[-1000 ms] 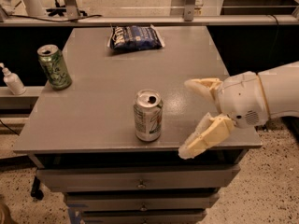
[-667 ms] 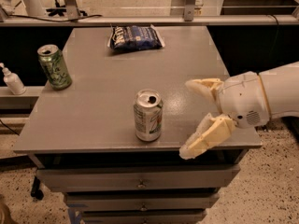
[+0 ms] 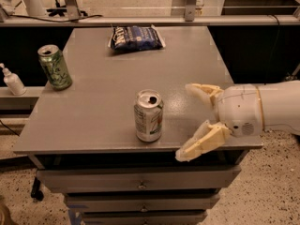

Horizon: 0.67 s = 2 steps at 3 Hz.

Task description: Move 7up can near blue chip bag

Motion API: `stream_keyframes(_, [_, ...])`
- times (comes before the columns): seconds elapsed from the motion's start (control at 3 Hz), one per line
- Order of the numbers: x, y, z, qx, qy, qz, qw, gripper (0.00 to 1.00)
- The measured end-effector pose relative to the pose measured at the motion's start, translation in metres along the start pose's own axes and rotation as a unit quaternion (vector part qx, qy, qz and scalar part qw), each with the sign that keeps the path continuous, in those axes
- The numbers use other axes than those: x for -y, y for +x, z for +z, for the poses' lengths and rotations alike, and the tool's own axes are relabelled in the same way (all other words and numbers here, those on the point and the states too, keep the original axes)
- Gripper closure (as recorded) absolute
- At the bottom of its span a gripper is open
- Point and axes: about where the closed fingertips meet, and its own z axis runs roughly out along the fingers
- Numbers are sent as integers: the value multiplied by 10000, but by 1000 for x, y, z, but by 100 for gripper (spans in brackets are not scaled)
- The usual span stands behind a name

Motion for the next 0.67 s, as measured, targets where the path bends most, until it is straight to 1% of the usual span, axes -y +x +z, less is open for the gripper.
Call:
stream_keyframes(0.33, [7, 6, 13, 484, 117, 37, 9988, 0])
stream_keyframes(0.67, [11, 9, 31, 933, 153, 112, 9955, 0])
